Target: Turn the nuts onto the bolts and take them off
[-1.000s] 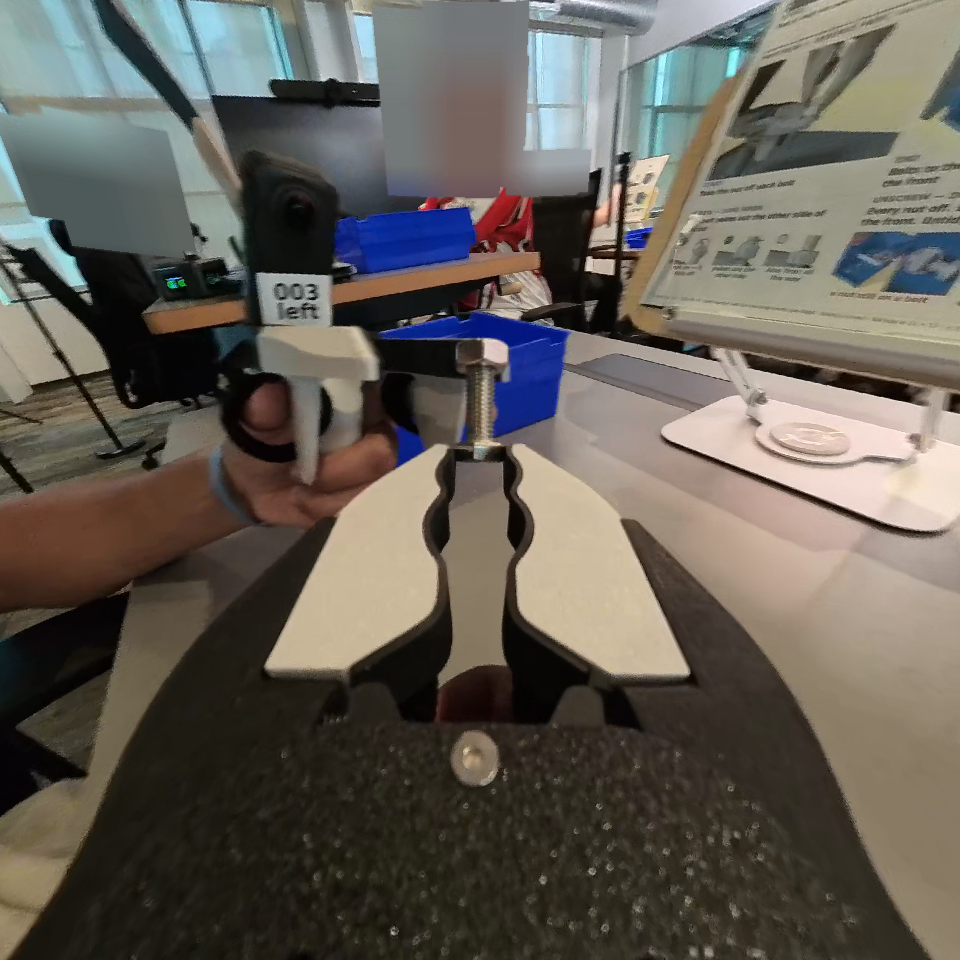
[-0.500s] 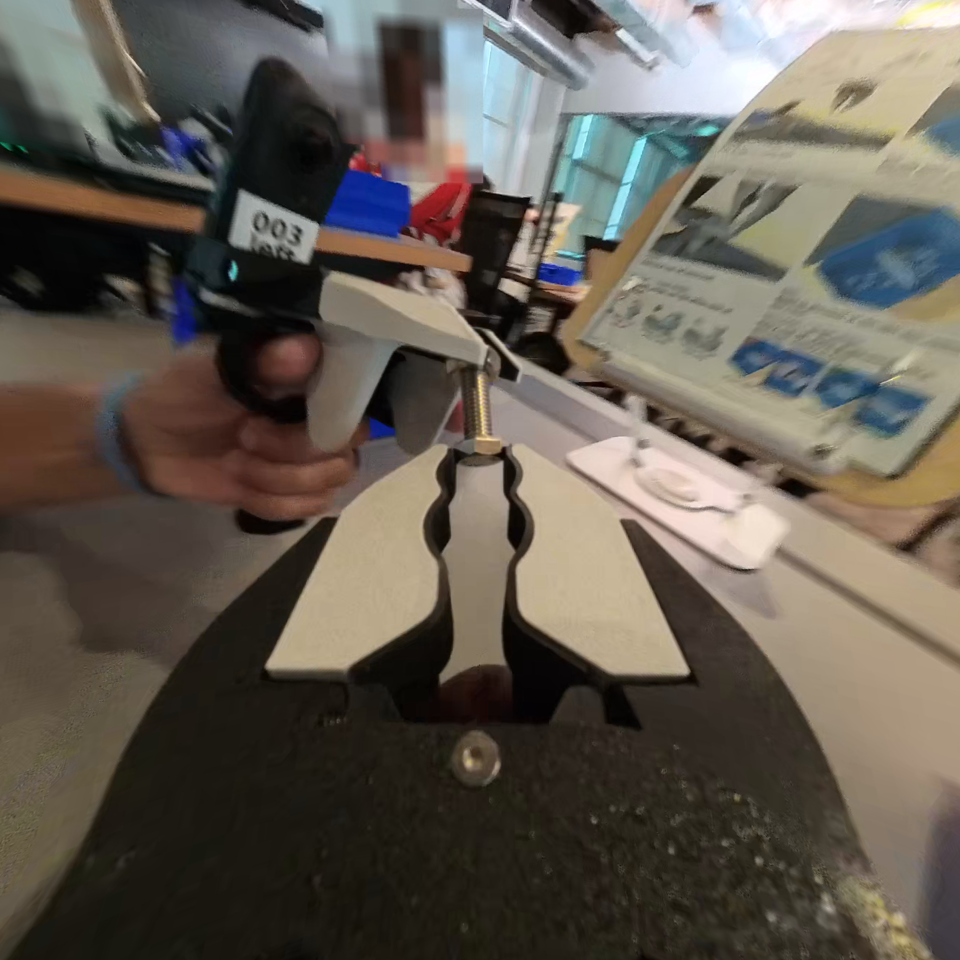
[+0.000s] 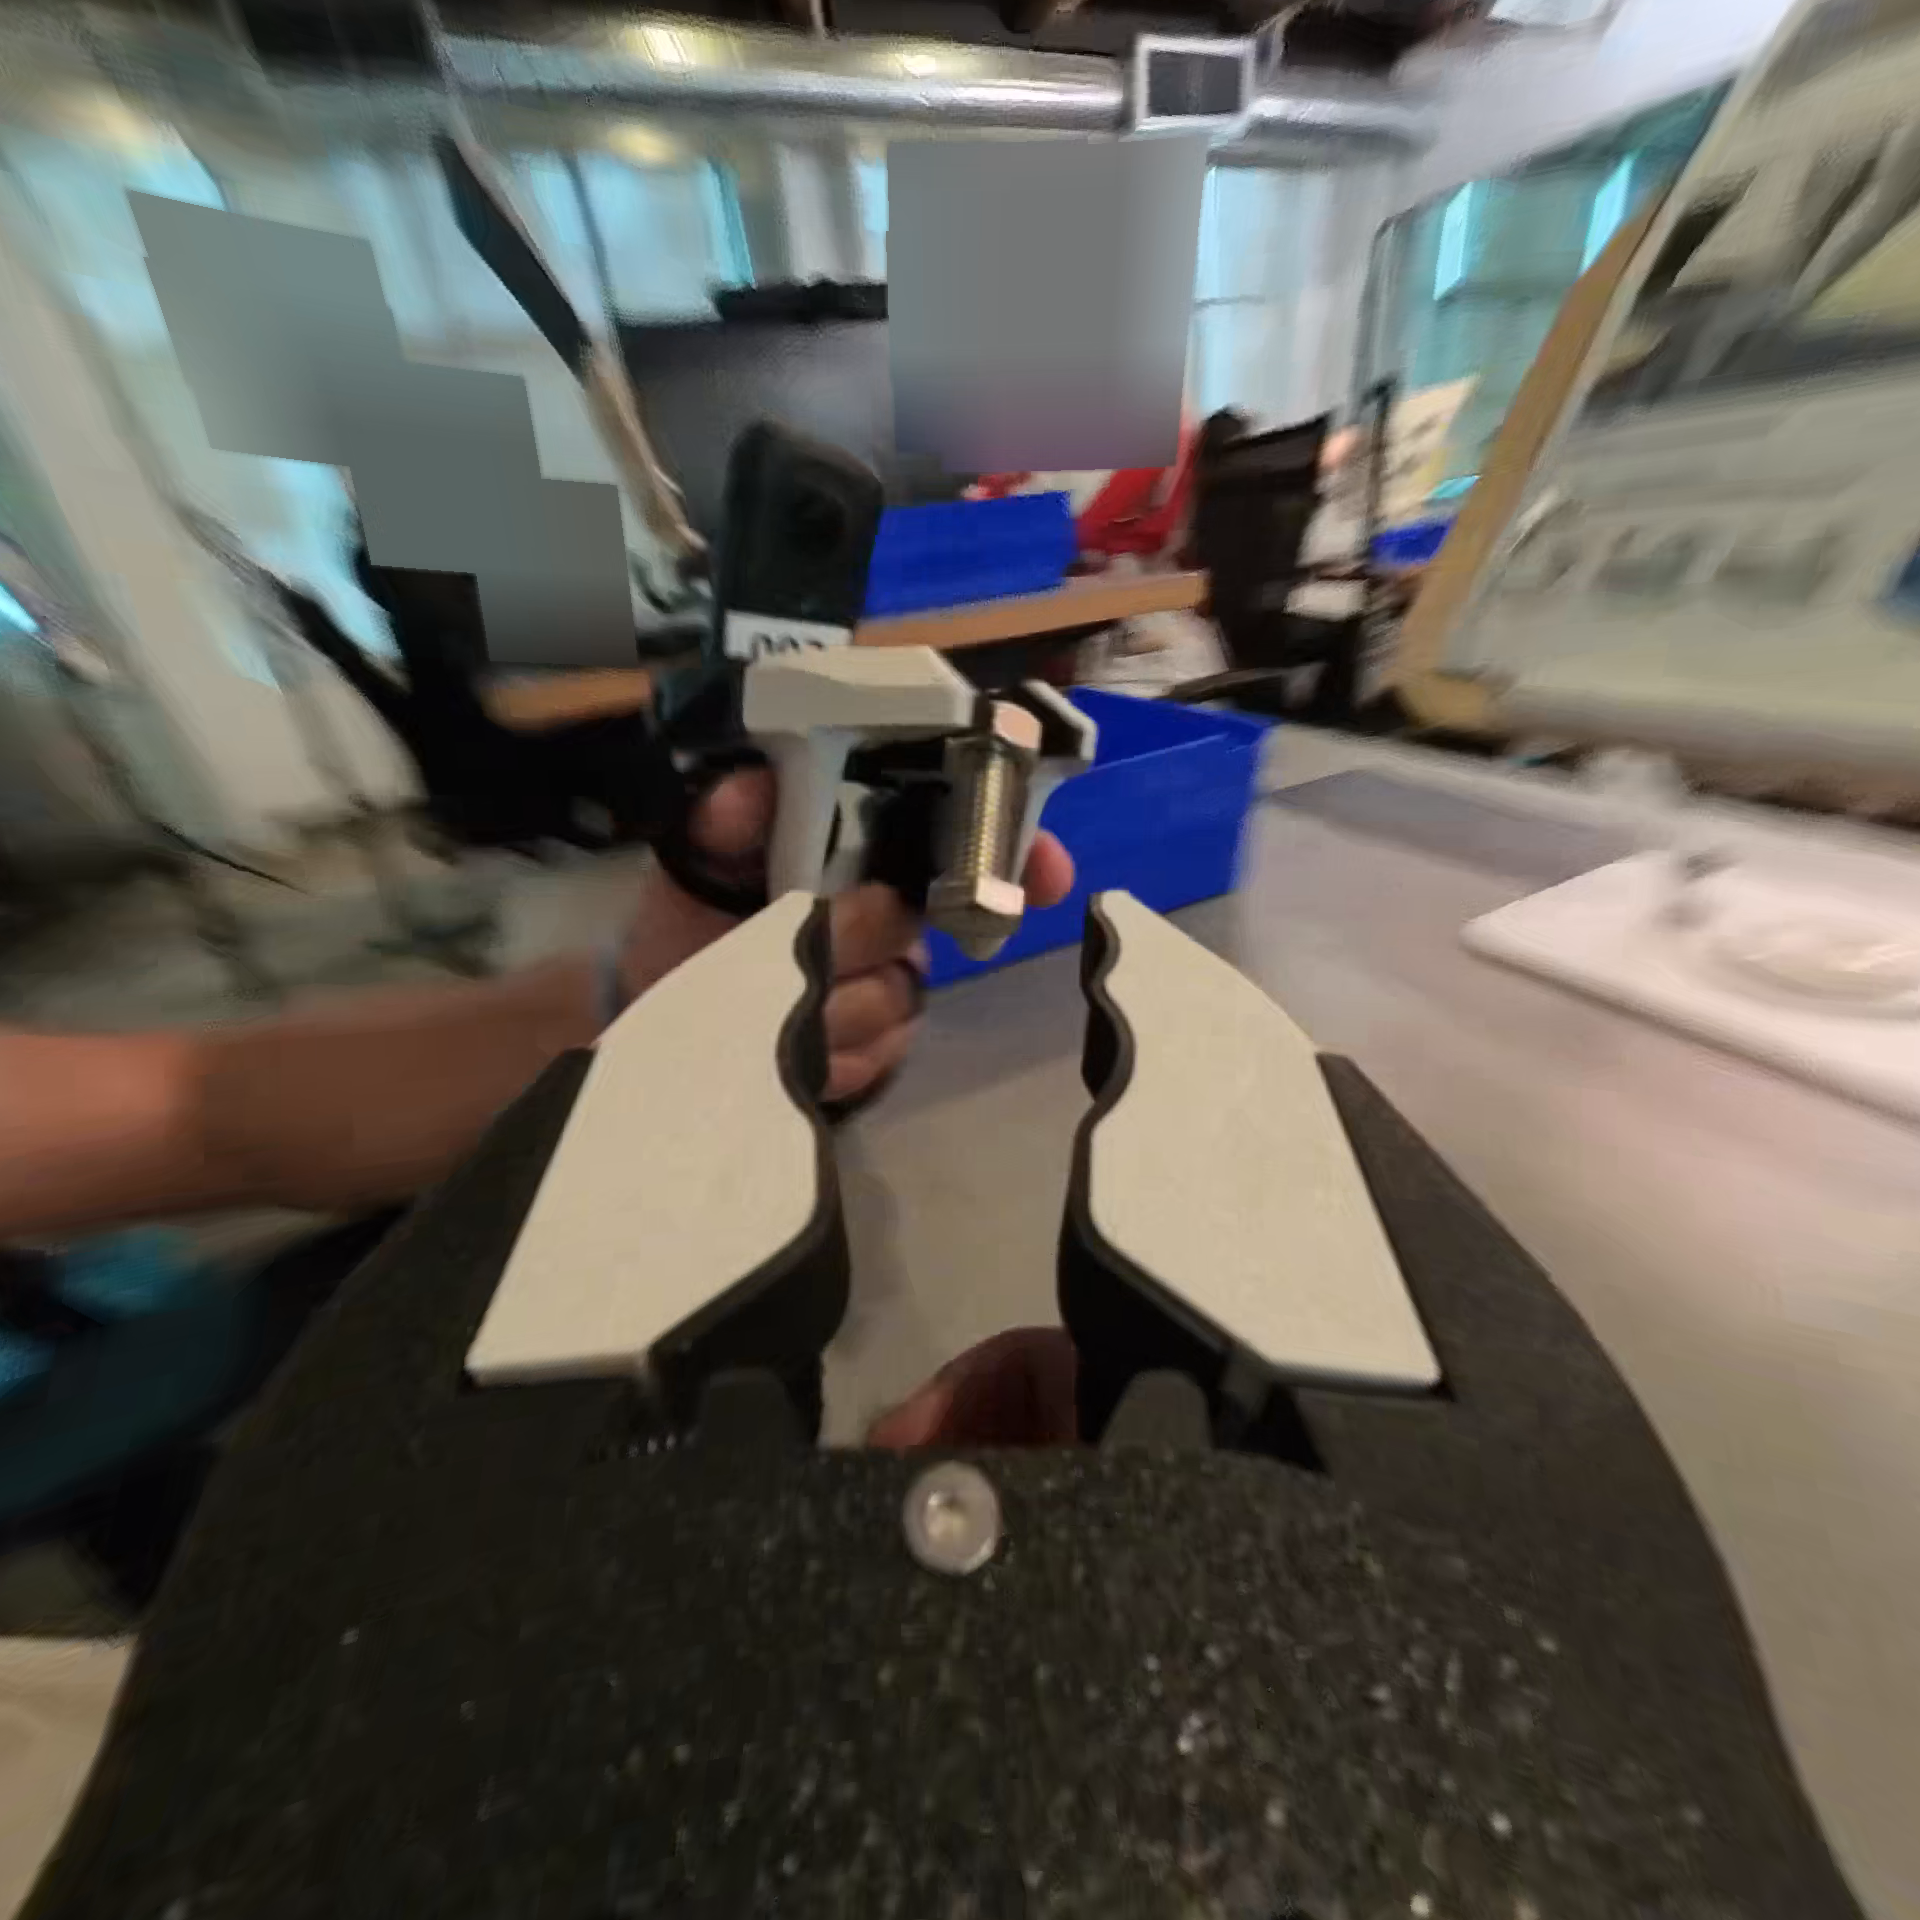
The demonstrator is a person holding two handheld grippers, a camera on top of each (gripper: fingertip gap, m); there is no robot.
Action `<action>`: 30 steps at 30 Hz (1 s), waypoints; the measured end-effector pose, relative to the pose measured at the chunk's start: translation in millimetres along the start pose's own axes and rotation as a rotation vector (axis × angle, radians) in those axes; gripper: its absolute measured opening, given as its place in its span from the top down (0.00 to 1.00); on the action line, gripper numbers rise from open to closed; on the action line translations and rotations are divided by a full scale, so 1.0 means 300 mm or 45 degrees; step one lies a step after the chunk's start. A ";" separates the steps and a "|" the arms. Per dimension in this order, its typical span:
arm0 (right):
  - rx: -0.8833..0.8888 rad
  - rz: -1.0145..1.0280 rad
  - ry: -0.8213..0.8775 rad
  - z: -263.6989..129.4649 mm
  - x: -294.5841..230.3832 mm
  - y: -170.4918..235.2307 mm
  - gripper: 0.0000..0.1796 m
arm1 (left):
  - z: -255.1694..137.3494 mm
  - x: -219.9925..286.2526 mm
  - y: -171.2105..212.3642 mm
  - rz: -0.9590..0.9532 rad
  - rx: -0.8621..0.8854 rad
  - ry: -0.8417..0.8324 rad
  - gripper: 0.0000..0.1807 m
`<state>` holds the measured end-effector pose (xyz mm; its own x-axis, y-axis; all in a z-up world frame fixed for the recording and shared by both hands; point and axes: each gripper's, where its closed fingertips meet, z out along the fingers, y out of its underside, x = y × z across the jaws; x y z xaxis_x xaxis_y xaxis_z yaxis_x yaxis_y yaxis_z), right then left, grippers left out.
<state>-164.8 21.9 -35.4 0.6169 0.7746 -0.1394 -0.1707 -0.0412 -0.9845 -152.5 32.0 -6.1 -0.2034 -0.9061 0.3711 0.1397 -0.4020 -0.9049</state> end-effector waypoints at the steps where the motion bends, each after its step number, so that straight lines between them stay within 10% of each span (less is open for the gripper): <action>1: 0.017 0.204 -0.084 0.003 -0.001 0.002 0.74 | -0.001 0.004 -0.001 0.005 0.002 0.009 0.90; 5: 0.157 0.820 -0.411 -0.005 -0.024 -0.036 0.73 | -0.003 0.017 -0.012 0.017 0.034 0.029 0.90; 12: 0.138 0.821 -0.417 0.002 -0.035 -0.024 0.90 | 0.006 0.027 -0.002 0.014 0.033 0.049 0.90; 23: -0.133 -0.893 0.460 -0.024 0.053 -0.020 0.90 | 0.013 -0.002 0.019 -0.095 -0.011 0.032 0.90; 30: -0.221 -1.367 0.669 -0.035 0.063 -0.021 0.91 | 0.013 -0.012 0.031 -0.232 -0.035 0.072 0.89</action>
<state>-144.1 30.1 -33.0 0.6252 0.1165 0.7718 0.7012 0.3504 -0.6209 -146.8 31.0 -15.1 -0.2772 -0.8095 0.5175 0.0693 -0.5541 -0.8296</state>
